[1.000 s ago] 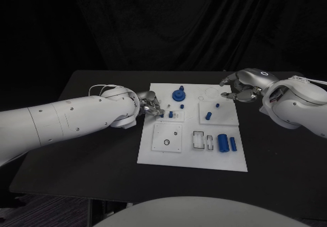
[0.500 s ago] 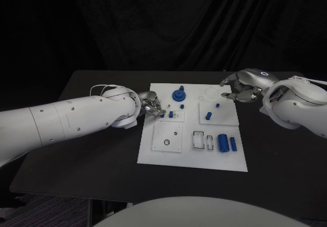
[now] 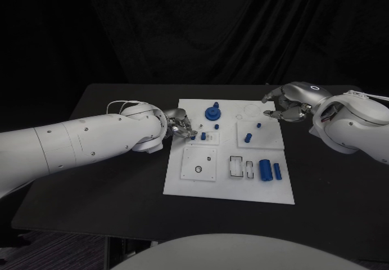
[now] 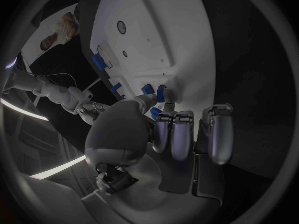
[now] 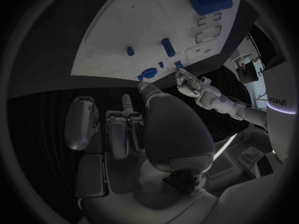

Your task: Assemble the parts on the task board

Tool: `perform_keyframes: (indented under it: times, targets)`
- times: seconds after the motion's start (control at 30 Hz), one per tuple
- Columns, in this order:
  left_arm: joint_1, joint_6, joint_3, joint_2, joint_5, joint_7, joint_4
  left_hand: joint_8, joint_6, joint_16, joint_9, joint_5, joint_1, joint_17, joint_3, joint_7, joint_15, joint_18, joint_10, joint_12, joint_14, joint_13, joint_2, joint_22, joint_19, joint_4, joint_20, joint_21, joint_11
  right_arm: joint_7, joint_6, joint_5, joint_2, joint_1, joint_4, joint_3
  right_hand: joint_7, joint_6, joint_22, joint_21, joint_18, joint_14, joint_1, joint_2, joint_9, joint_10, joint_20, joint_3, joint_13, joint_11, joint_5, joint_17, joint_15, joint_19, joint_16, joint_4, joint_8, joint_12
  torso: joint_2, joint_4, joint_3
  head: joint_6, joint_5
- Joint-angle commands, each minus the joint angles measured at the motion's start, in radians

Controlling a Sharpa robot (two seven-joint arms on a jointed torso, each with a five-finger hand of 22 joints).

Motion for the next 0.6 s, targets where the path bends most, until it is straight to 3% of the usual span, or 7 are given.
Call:
perform_keyframes:
  times: [0.03,0.6]
  targets:
    - [-0.006,0.026,-0.003,-0.003,0.006,-0.002,0.0,0.006,-0.006,0.003,0.023,-0.006,-0.009,0.263,-0.006,0.0,0.007,0.001,0.106,0.0,0.104,0.263,-0.001,0.191,0.015,0.001,0.01,-0.005,0.005,-0.019,0.007,-0.003,-0.002,-0.003,0.001,0.001,0.0,0.007,0.179,-0.002,0.001,0.105,0.008,0.0,-0.001,0.102,0.001,-0.001,0.263,0.005,-0.001,0.263,0.009,-0.004,0.003,-0.005,-0.004,0.003,-0.001,-0.0003,-0.0004,0.0,0.0]
    - [-0.006,0.023,-0.003,-0.007,0.006,-0.003,-0.002,0.007,-0.006,0.003,0.023,-0.005,-0.008,0.263,-0.005,-0.001,0.007,0.001,0.106,0.0,0.104,0.263,0.001,0.19,0.014,-0.001,0.01,-0.007,0.005,-0.019,0.008,-0.003,-0.002,-0.005,0.0,0.001,0.0,0.007,0.179,-0.003,0.001,0.105,0.01,0.0,-0.002,0.102,0.001,0.0,0.263,0.005,-0.001,0.263,0.009,-0.004,0.003,-0.008,-0.004,0.003,-0.001,0.0011,-0.001,0.0,-0.001]
